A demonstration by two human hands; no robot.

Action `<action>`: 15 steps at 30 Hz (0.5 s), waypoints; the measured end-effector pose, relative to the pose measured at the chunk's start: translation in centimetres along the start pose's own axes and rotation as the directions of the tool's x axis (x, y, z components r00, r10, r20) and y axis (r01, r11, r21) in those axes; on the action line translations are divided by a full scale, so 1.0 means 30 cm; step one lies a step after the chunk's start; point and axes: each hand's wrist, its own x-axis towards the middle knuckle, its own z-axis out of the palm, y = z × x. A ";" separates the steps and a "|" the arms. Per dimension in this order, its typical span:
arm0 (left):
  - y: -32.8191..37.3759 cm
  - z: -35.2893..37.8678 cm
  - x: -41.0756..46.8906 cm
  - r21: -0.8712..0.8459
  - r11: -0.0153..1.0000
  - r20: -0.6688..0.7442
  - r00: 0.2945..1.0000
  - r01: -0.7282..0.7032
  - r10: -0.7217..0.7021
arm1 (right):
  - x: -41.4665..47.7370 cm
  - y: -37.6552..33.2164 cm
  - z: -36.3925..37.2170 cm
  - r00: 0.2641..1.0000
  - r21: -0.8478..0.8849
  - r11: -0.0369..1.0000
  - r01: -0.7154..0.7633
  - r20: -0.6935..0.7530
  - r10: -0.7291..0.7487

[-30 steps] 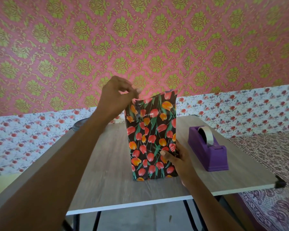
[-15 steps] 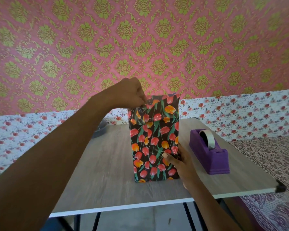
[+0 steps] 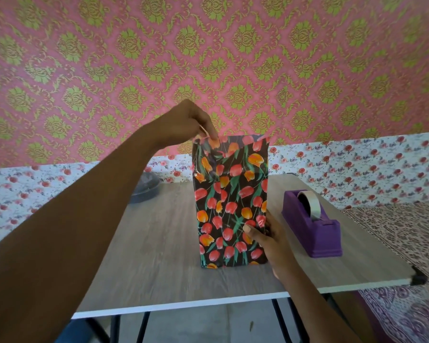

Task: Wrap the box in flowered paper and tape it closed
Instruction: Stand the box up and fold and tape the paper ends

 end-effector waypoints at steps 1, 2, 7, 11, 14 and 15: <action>-0.001 -0.005 -0.014 -0.047 0.999 0.094 0.996 0.006 -0.001 | 0.000 -0.002 0.001 1.000 0.000 1.000 0.002 -0.001 -0.002; -0.005 -0.007 -0.025 -0.068 0.998 0.153 0.988 0.011 -0.001 | -0.002 -0.006 0.002 1.000 0.007 1.000 0.001 -0.001 -0.001; -0.016 -0.044 -0.041 -0.038 0.999 0.142 0.989 -0.033 0.038 | -0.007 -0.016 0.005 1.000 0.016 1.000 -0.007 0.007 0.007; 0.001 -0.094 -0.059 0.097 0.994 0.279 0.960 -0.055 0.026 | -0.009 -0.017 0.004 1.000 0.019 1.000 -0.013 0.008 0.013; -0.004 -0.100 -0.064 0.114 0.991 0.309 0.951 -0.071 0.032 | -0.010 -0.017 0.004 1.000 0.025 1.000 -0.016 0.010 0.016; -0.008 -0.095 -0.063 0.136 0.986 0.310 0.950 -0.094 0.047 | -0.011 -0.017 0.004 1.000 0.024 1.000 -0.017 0.011 0.017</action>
